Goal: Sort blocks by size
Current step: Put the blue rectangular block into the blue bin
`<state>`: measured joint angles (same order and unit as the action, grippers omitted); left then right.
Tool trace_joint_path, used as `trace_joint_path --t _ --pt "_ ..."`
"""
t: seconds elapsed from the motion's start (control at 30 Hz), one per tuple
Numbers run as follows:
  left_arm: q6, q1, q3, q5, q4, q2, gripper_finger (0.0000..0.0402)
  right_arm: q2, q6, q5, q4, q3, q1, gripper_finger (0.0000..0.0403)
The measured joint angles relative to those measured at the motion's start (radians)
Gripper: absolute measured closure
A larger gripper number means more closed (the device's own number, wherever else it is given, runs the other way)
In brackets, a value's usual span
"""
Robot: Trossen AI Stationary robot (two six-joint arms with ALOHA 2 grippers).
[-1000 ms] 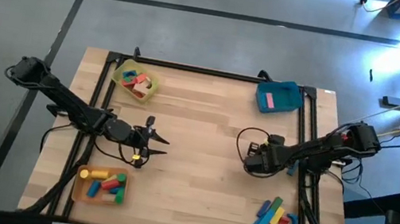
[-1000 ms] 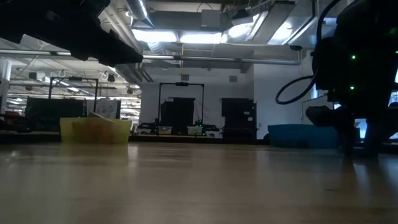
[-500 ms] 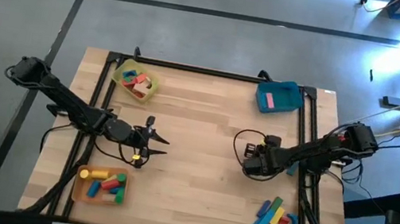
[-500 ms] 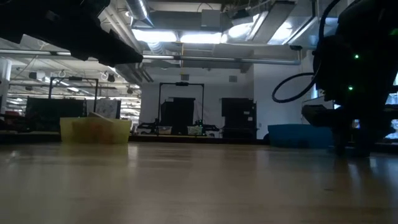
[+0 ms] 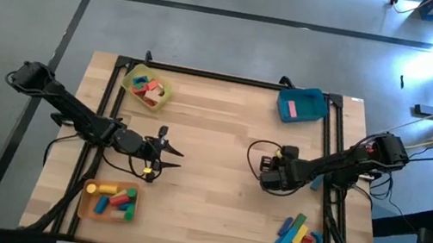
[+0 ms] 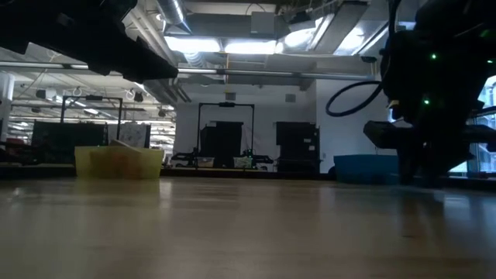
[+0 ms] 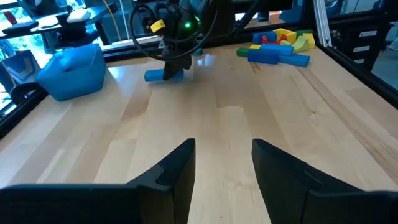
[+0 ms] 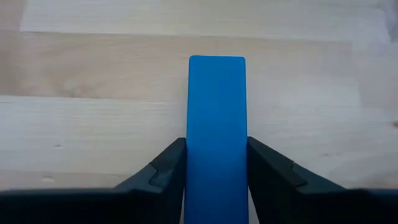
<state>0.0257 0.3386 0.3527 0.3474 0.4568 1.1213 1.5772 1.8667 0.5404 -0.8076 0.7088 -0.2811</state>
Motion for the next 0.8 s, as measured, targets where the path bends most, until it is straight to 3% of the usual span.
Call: trace_joint_path --t 0.37,0.8 --pt "0.0 0.0 0.0 0.0 0.0 0.0 0.0259 -0.027 -0.02 0.06 -0.157 0.084 0.0 0.0255" --pt "0.0 0.0 0.0 0.0 0.004 0.0 0.0259 -0.231 -0.052 0.161 -0.242 0.103 0.011 0.0253"
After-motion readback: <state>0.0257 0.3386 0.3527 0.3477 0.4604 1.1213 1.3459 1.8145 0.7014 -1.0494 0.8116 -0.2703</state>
